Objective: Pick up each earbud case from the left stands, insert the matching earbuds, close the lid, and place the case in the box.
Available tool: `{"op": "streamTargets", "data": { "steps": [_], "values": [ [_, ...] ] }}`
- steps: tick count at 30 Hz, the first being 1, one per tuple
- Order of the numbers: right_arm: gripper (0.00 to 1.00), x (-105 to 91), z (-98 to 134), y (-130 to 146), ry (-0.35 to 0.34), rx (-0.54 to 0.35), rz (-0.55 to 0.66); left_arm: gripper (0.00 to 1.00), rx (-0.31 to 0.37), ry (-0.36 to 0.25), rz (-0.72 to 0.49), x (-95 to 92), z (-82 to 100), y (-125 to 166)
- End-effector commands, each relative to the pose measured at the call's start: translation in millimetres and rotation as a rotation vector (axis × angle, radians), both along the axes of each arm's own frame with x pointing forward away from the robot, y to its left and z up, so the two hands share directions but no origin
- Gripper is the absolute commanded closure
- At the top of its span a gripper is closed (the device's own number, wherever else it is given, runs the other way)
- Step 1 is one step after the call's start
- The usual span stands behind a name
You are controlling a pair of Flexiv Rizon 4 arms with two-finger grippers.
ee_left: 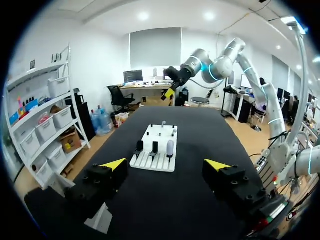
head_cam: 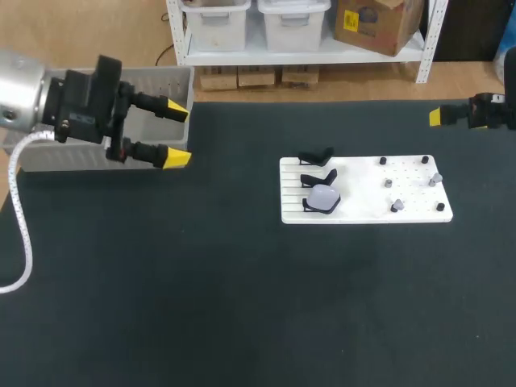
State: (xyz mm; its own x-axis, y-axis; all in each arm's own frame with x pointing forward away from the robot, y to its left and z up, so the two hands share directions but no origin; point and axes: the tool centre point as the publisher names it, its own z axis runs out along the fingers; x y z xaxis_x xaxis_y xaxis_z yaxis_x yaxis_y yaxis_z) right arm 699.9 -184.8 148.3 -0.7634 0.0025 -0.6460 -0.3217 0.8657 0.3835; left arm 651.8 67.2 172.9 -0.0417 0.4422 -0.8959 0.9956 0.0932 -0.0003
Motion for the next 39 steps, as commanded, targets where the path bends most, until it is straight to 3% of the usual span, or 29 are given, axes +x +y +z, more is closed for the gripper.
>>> {"op": "streamTargets", "data": {
  "steps": [1, 9, 11, 17, 26, 39],
  "values": [
    [0.0, -0.5, 1, 0, 0.001, -0.003, -0.002, 0.0, -0.004, 0.039, -0.082, 6.1, -2.0, 0],
    [0.0, -0.5, 1, 0, 0.001, -0.003, -0.002, 0.0, -0.004, 0.039, -0.082, 6.1, -2.0, 0],
    [0.0, -0.5, 1, 0, 0.001, -0.003, -0.002, 0.0, -0.004, 0.045, -0.065, 2.8, -8.9, 0],
    [0.0, -0.5, 1, 0, 0.001, -0.003, -0.002, 0.0, -0.013, -0.002, -0.071, 1.5, -21.1, -22],
    [0.0, -0.5, 1, 0, 0.001, -0.003, -0.002, 0.0, -0.04, 0.031, -0.105, 6.9, -52.8, -56],
    [0.0, -0.5, 1, 0, 0.001, -0.003, -0.002, 0.0, -0.073, 0.023, -0.153, -2.2, -65.6, -99]
  ]
}}
